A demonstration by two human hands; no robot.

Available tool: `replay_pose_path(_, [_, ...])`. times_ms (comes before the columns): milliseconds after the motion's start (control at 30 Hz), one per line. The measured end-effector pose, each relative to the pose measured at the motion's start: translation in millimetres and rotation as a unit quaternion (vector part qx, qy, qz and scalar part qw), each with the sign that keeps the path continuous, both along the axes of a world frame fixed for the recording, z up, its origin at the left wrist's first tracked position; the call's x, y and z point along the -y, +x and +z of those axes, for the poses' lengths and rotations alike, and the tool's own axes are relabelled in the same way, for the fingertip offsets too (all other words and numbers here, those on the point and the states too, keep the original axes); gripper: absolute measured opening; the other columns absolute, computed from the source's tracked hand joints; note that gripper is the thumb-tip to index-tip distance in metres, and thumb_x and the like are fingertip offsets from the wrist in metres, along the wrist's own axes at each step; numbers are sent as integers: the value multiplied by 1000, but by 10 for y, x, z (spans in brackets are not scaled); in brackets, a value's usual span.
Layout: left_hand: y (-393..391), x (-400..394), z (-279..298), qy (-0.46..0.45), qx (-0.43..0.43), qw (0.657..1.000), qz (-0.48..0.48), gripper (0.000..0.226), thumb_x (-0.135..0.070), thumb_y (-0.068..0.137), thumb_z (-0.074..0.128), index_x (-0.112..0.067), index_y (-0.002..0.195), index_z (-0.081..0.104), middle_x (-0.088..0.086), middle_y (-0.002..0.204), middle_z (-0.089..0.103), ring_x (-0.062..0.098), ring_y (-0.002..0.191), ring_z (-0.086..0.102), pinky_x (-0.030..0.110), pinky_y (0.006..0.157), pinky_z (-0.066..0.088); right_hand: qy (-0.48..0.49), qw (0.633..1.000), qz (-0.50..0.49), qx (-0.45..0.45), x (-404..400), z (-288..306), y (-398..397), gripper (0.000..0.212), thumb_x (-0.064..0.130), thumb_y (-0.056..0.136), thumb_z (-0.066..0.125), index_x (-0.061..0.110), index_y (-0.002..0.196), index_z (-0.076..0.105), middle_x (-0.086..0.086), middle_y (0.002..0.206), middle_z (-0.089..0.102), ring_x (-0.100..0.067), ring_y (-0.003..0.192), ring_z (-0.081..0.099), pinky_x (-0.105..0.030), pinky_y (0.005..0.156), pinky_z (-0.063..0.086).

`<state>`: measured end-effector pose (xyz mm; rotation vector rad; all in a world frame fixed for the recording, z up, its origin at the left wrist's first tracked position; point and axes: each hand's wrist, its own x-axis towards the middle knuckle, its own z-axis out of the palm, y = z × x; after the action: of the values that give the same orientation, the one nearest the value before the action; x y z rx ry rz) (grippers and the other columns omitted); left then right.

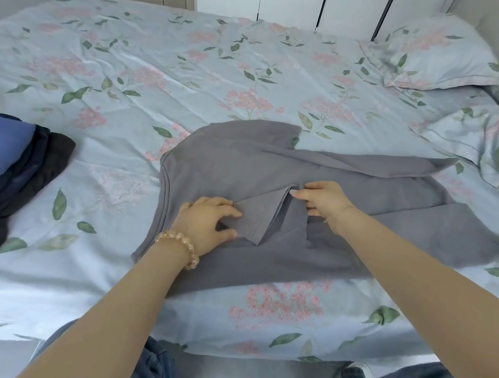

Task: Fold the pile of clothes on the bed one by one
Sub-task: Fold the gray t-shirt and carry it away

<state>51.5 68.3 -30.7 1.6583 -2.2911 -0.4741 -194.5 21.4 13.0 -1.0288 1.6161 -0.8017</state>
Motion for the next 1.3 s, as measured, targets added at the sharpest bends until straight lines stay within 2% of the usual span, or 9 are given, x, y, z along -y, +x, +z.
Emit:
replay_pose_path(167, [41, 147, 28, -50, -149, 985, 77, 10, -26, 92, 61, -22, 88, 69, -5, 91, 69, 17, 86, 61, 31, 76, 46, 34, 998, -34, 33, 108, -95, -86, 31, -5, 88, 61, -5, 119, 58, -9, 82, 59, -14, 66, 56, -15, 39, 47])
replay_pose_path(267, [48, 281, 124, -14, -260, 948, 182, 14, -25, 95, 57, -15, 86, 62, 3, 85, 67, 18, 80, 58, 24, 67, 36, 56, 993, -77, 76, 115, -152, -166, 25, -11, 86, 57, -1, 109, 56, -10, 81, 57, -17, 64, 55, -16, 40, 47])
replay_pose_path(433, [106, 609, 53, 102, -272, 925, 245, 23, -19, 91, 61, -7, 111, 64, 7, 104, 67, 23, 102, 61, 26, 85, 44, 75, 992, -63, 81, 201, -185, -171, 40, 12, 82, 70, -2, 119, 58, -13, 95, 64, -22, 75, 65, -27, 55, 55])
replay_pose_path(600, [64, 696, 151, 205, -437, 848, 218, 11, -25, 87, 70, -14, 87, 71, -5, 78, 69, 9, 72, 65, 14, 54, 49, 92, 994, -29, 54, 319, -161, -81, 40, 12, 80, 78, 3, 116, 63, -9, 106, 69, -19, 87, 66, -31, 71, 57])
replay_pose_path(733, [202, 684, 302, 218, -525, 799, 195, 27, -22, 77, 78, -14, 102, 72, -2, 91, 75, 15, 86, 66, 27, 78, 54, 8, 996, -23, 81, 282, -67, -48, 41, 10, 84, 73, 7, 123, 60, -1, 118, 65, -20, 99, 64, -25, 70, 53])
replay_pose_path(867, [360, 366, 586, 157, -509, 841, 89, 22, -2, 85, 66, 0, 107, 68, 5, 99, 72, 10, 90, 68, 17, 77, 52, -151, 987, 51, 12, -127, 82, -194, 16, 5, 86, 67, 16, 97, 72, 2, 97, 73, -6, 93, 68, -22, 82, 53])
replay_pose_path(1067, [551, -384, 515, 94, -275, 955, -51, 38, 20, 76, 59, -15, 78, 74, -5, 92, 74, 1, 95, 66, 9, 84, 44, -274, 908, 283, -141, -930, -102, -533, 27, -13, 82, 63, 9, 95, 72, 0, 122, 67, -3, 125, 52, -19, 105, 40])
replay_pose_path(1200, [535, -604, 243, 47, -126, 988, -69, 42, -11, 71, 64, -53, 68, 66, -22, 95, 67, -1, 100, 59, 17, 92, 43, -311, 820, 361, -317, -1032, -368, -577, 31, -5, 82, 63, 17, 101, 72, 3, 134, 58, -7, 135, 40, -35, 114, 34])
replay_pose_path(1300, [459, -668, 234, 23, -49, 997, -47, 22, -29, 64, 54, -49, 61, 59, -28, 100, 55, 6, 103, 52, 32, 99, 38, -306, 816, 362, -330, -1055, -358, -546, 27, 5, 78, 61, 16, 101, 73, 0, 135, 57, -9, 134, 40, -40, 112, 36])
